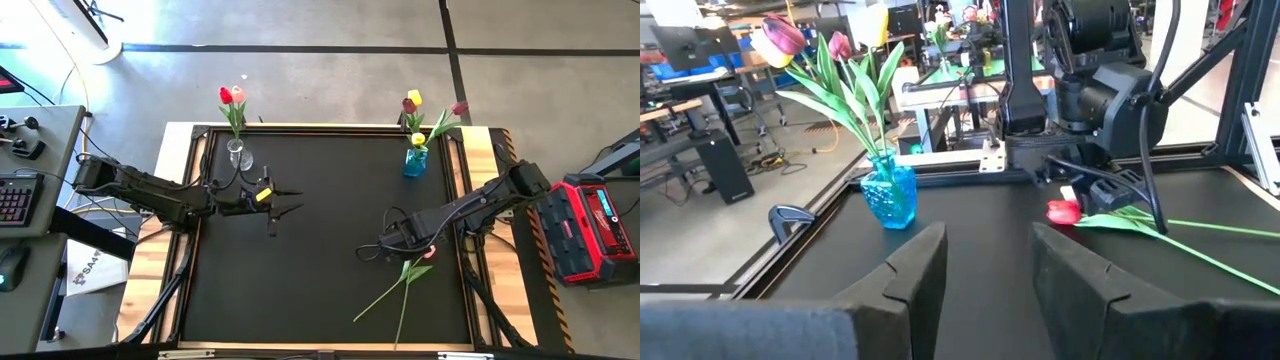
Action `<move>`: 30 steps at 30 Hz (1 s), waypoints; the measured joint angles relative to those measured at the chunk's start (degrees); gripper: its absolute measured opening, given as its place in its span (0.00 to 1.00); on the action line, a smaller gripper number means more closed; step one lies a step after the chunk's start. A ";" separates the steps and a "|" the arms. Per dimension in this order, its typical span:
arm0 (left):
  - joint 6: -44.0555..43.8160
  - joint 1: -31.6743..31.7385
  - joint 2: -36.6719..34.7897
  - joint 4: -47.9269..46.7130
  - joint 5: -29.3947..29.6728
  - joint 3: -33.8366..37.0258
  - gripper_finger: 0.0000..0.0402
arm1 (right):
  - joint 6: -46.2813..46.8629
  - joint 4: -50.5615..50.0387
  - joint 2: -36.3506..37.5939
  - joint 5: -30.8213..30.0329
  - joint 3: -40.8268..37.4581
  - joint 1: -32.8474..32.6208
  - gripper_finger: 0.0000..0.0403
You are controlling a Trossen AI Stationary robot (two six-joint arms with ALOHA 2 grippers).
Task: Sort flowers into vase by color
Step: Put the red flower into the transparent vase
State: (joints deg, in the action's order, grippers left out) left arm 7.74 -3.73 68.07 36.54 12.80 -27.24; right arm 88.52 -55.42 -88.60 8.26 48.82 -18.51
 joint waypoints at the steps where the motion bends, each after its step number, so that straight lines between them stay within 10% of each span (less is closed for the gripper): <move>1: 0.00 0.00 0.00 0.02 0.00 0.00 0.32 | 0.22 0.00 0.00 -0.37 0.00 -0.07 0.18; 30: -0.21 -0.04 -0.02 -1.35 -0.02 0.02 0.32 | 2.58 0.77 -3.06 2.05 0.02 -1.67 0.18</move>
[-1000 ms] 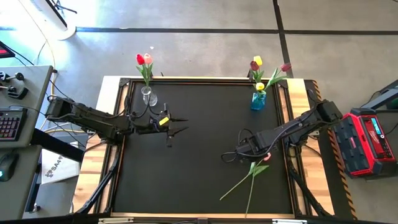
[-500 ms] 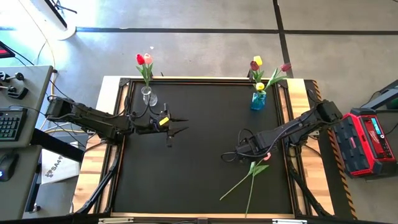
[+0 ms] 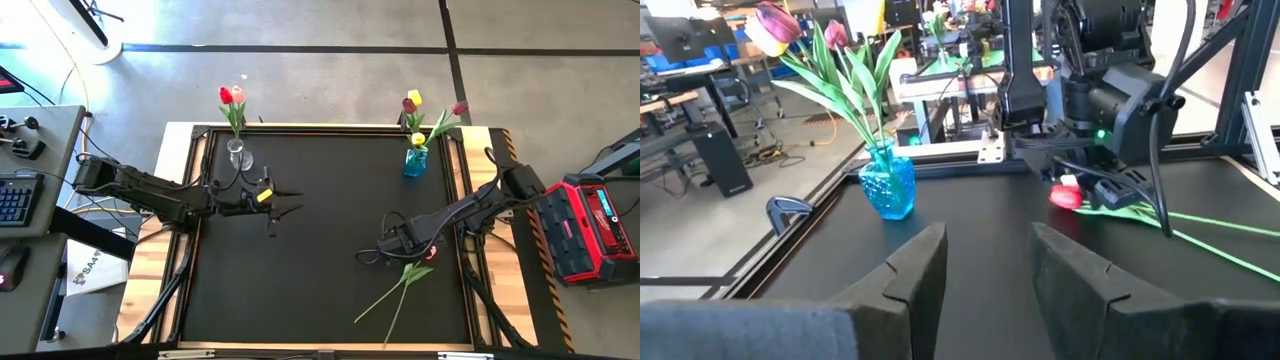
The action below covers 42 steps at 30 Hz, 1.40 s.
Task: Sort flowers into vase by color
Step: Put the red flower into the transparent vase
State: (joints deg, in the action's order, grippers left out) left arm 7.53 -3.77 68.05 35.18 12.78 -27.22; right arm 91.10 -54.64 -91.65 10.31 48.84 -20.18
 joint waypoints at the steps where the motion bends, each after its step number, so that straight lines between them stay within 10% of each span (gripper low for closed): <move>1: 0.01 0.00 0.00 -0.03 0.00 0.00 0.32 | 0.01 0.10 0.16 -0.04 0.00 -0.12 0.18; 23: 0.20 0.02 0.00 -1.12 0.02 0.00 0.32 | -3.57 3.25 4.03 -10.10 3.29 -1.15 0.02; 37: 0.08 -0.09 0.00 -1.12 -0.57 0.00 0.32 | -44.39 18.60 4.89 -53.59 20.79 -1.08 0.00; 42: -1.18 -0.09 0.00 -0.88 -0.89 0.00 0.32 | -62.01 35.74 4.94 -59.28 21.59 -0.19 0.00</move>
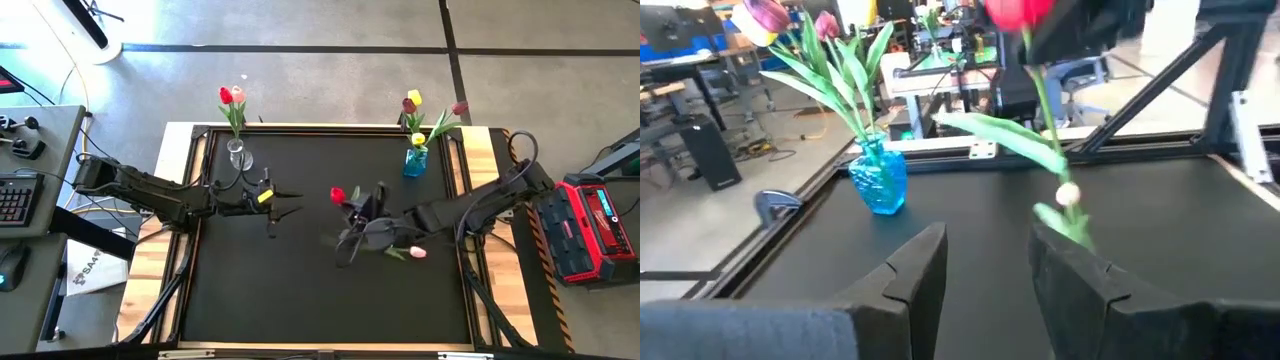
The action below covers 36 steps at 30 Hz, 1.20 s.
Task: Sort flowers into vase by color
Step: Put the red flower into the transparent vase
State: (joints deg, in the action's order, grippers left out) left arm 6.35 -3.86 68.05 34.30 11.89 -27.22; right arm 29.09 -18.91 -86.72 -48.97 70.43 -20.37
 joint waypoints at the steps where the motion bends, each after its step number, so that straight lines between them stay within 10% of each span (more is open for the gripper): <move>1: -0.10 0.01 0.00 0.02 -0.78 0.00 0.32 | -3.26 3.13 0.00 0.87 0.00 0.30 0.00; 13: 0.33 -0.39 0.00 4.34 -13.38 0.00 0.32 | -26.51 22.48 0.00 20.21 0.00 3.22 0.00; 36: 3.80 -5.62 0.09 12.13 -3.81 0.00 0.32 | -26.30 37.90 -7.17 32.94 0.00 9.98 0.00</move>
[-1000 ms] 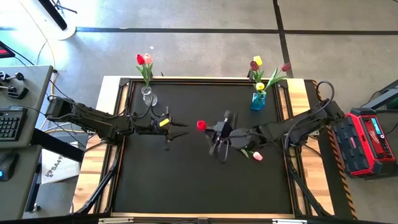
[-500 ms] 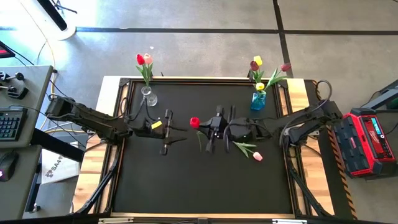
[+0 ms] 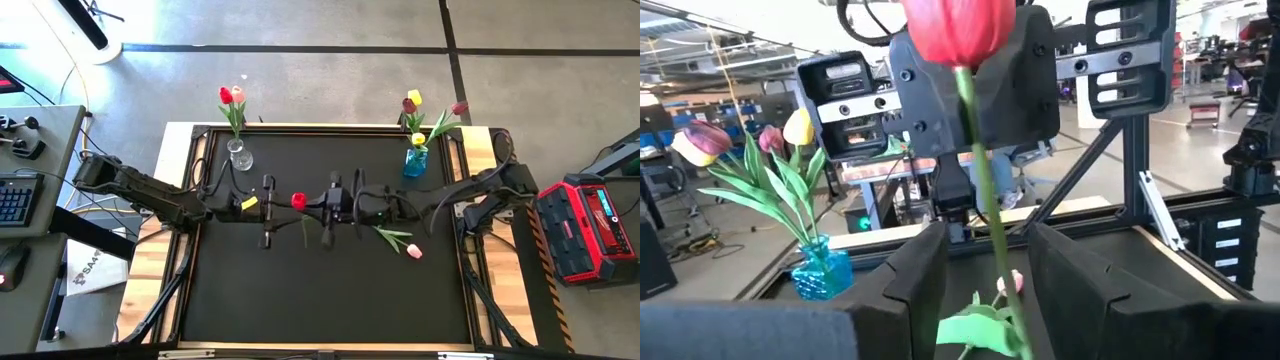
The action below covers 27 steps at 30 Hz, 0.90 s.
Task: Sort flowers into vase by color
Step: Put the red flower into the transparent vase
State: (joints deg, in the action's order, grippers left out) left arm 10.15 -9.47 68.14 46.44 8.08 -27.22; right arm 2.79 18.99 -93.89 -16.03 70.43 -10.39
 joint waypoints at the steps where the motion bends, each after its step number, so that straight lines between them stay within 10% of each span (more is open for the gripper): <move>1: 0.00 0.00 0.00 0.02 0.00 0.00 0.32 | 0.08 0.21 0.00 1.14 0.00 0.23 0.00; 18: -0.02 0.02 0.07 -0.07 -4.59 0.02 0.02 | -5.27 5.40 -4.39 7.89 0.00 0.72 0.03; 27: 0.17 0.02 0.04 0.24 -4.61 0.02 0.00 | -12.09 1.27 -1.89 -16.34 0.00 -5.41 0.29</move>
State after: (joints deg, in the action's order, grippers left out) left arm 10.33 -9.45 68.18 46.67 3.46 -27.20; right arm -9.30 20.25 -95.77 -32.37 70.43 -15.80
